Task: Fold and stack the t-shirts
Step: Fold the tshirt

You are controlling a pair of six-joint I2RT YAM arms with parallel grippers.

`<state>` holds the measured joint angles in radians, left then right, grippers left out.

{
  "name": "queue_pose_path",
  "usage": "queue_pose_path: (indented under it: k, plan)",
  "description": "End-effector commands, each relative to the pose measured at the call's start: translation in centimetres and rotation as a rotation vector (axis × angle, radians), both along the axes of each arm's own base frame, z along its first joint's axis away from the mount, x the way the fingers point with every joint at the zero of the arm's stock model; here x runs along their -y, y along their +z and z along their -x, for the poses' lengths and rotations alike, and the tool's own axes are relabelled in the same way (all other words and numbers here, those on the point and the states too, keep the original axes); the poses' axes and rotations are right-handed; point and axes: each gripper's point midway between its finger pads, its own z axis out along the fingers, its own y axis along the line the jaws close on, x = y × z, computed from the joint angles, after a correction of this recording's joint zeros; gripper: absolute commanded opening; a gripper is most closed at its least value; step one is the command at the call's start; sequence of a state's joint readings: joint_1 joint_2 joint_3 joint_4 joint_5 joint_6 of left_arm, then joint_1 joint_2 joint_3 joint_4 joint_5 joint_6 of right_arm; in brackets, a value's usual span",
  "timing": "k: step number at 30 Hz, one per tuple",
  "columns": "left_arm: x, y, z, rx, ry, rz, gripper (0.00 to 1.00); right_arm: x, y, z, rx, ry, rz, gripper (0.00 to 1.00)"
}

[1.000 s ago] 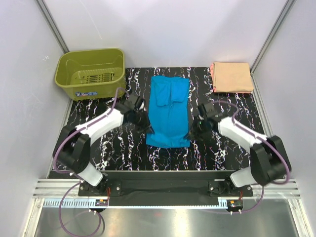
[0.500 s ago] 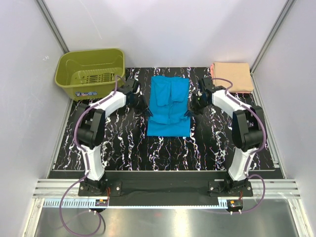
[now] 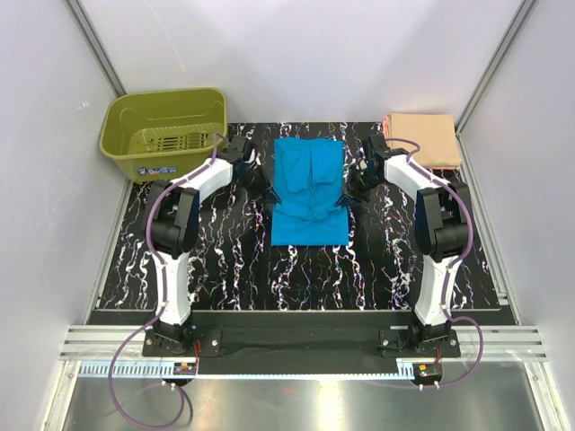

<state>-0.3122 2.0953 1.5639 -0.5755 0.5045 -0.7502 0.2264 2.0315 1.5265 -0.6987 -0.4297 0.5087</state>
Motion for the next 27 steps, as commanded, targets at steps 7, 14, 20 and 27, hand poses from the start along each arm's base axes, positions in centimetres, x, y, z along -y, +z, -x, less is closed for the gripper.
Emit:
queue_pose_path:
  k: [7,14,20,27]
  plan:
    - [0.5,1.3,-1.9,0.032,-0.013,0.05,0.09,0.2,1.5,-1.9,0.043,-0.005,-0.037,0.0]
    - [0.2,1.0,-2.4,0.032,-0.003,0.039,0.09,0.6,1.7,-2.8,0.056,-0.016,-0.034,0.01]
    - [0.2,0.4,-2.7,0.019,0.002,0.037,0.12,0.6,0.8,-3.2,0.032,-0.001,-0.042,0.07]
    - [-0.6,-0.2,-3.2,0.022,0.009,-0.032,0.41,1.1,0.2,-4.3,0.033,-0.004,-0.027,0.3]
